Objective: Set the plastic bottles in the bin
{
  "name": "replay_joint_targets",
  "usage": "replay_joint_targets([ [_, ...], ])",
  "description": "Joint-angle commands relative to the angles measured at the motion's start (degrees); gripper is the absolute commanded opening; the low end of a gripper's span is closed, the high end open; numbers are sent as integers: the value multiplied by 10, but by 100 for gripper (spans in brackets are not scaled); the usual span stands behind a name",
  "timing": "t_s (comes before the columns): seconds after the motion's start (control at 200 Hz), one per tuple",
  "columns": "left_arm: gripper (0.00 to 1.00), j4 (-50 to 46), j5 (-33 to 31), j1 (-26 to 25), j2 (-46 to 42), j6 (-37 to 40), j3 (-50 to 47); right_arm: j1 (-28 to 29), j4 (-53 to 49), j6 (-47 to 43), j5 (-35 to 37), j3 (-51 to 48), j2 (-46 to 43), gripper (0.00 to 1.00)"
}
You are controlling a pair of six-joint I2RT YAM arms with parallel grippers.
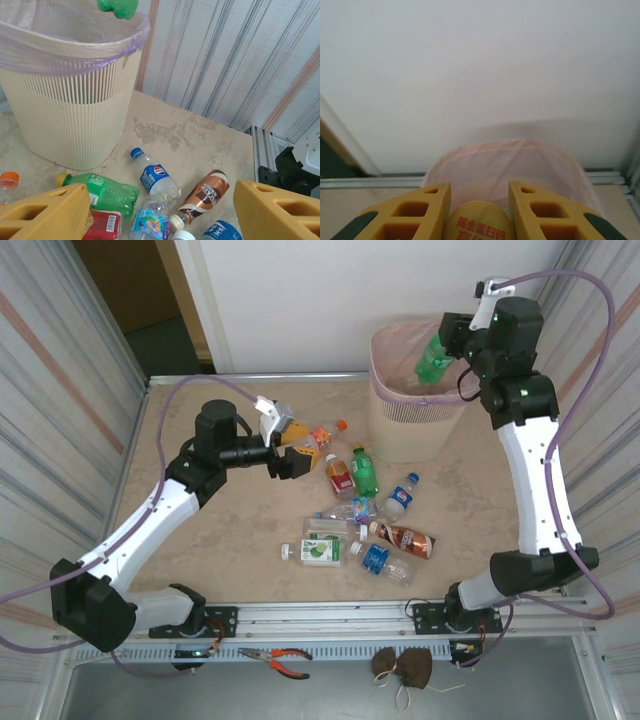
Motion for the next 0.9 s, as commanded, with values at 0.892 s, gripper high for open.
replay_joint_targets([
  [0.892,76,-8,-21,-3,-19,1,-18,-35,-356,-63,36,263,348,26],
])
